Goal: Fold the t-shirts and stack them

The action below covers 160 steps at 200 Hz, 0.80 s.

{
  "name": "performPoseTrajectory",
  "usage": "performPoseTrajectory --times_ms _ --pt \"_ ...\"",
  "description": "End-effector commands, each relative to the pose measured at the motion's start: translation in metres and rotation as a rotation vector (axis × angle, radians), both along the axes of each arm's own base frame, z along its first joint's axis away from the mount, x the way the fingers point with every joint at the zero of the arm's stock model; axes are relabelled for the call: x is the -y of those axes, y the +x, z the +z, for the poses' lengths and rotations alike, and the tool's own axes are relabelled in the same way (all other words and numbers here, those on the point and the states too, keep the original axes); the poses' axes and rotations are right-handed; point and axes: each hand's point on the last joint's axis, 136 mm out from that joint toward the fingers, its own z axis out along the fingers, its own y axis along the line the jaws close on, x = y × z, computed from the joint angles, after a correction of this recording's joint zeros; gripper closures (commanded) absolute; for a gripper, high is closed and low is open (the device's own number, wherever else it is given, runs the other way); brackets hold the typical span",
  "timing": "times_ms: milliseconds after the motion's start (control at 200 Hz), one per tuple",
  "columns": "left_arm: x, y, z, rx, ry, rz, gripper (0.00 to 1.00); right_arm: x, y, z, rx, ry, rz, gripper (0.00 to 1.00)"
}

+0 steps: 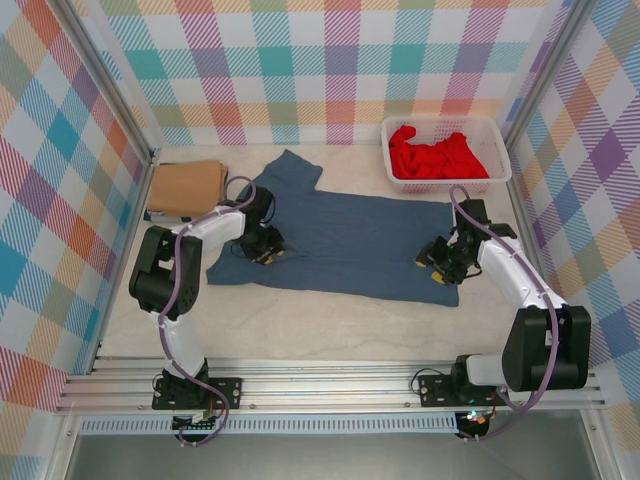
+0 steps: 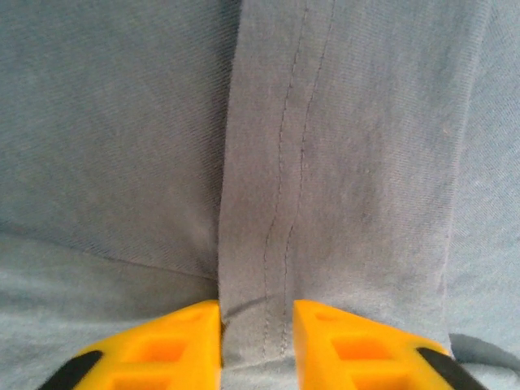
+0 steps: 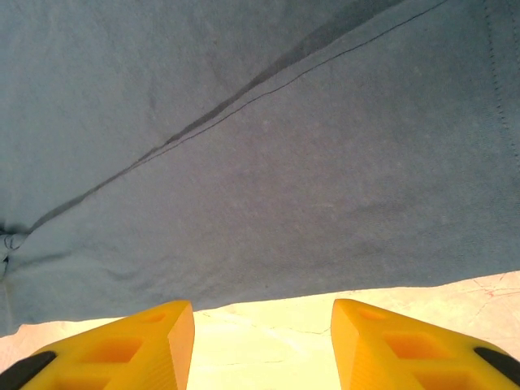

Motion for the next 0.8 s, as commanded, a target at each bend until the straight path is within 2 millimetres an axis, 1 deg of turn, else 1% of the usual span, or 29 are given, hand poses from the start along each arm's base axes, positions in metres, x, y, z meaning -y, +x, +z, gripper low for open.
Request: performPoseTrajectory --times_ms 0,70,280,385,535,625,730,795 --pt "0.009 0.009 0.003 0.028 -0.012 -0.017 0.87 -0.010 0.002 0.006 0.032 0.044 0.037 0.52" --pt "0.010 0.014 0.012 0.054 -0.003 -0.021 1.00 -0.008 0.001 0.007 0.040 0.028 0.039 0.51" --pt "0.022 0.025 0.046 0.124 0.000 -0.049 1.00 0.009 0.008 0.014 0.065 -0.040 -0.005 0.50" --pt "0.029 0.032 0.055 0.145 -0.010 -0.060 1.00 0.015 0.014 0.016 0.074 -0.063 -0.032 0.50" --pt "0.038 0.046 0.056 0.150 -0.003 -0.090 1.00 0.015 0.024 0.018 0.075 -0.056 -0.039 0.51" --pt "0.042 0.059 0.055 0.155 0.011 -0.106 1.00 0.014 0.028 0.019 0.074 -0.047 -0.035 0.51" --pt "0.049 0.073 0.052 0.159 0.009 -0.130 1.00 0.013 0.027 0.019 0.071 -0.042 -0.033 0.52" --pt "0.055 0.080 0.047 0.151 0.010 -0.152 1.00 0.012 0.025 0.018 0.065 -0.041 -0.031 0.52"
